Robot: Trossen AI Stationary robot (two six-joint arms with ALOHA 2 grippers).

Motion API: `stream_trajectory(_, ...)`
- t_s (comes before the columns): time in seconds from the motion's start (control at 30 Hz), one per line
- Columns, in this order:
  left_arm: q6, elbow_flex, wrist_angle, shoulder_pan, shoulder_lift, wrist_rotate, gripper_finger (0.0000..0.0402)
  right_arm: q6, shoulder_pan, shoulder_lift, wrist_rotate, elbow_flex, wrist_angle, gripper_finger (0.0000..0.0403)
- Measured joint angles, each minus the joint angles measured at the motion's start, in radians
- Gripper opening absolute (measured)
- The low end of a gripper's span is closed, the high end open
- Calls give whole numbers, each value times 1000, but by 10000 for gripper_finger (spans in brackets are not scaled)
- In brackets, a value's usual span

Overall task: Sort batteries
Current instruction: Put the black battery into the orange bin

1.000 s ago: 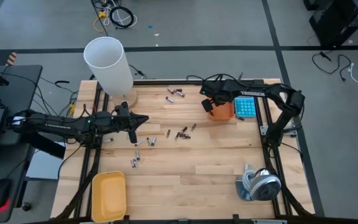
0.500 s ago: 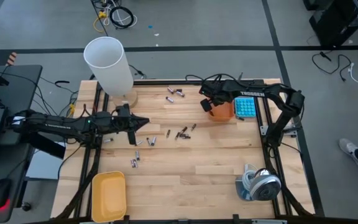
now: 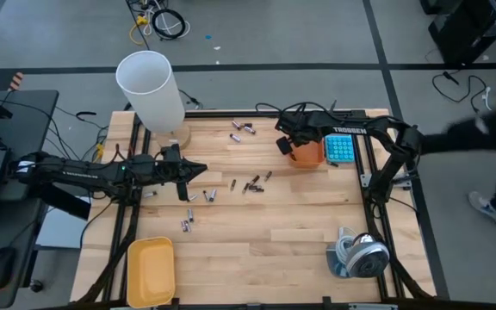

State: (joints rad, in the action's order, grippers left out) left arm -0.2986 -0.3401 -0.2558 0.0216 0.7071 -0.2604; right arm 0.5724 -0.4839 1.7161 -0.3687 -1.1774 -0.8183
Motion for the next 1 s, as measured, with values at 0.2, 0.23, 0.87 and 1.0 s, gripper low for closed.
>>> stream_trajectory(0.2, 1, 0, 0, 0, 0, 0, 30, -1, 0, 0, 1, 0, 9, 56)
stream_trajectory(0.23, 1, 0, 0, 0, 0, 0, 30, -4, 0, 0, 1, 0, 10, 58)
stream_trajectory(0.87, -1, 0, 18, 0, 0, 0, 30, -110, 83, -65, 0, 0, 126, 59)
stream_trajectory(1.0, -26, 0, 50, 0, 0, 0, 30, -155, 119, -110, -1, 0, 170, 60)
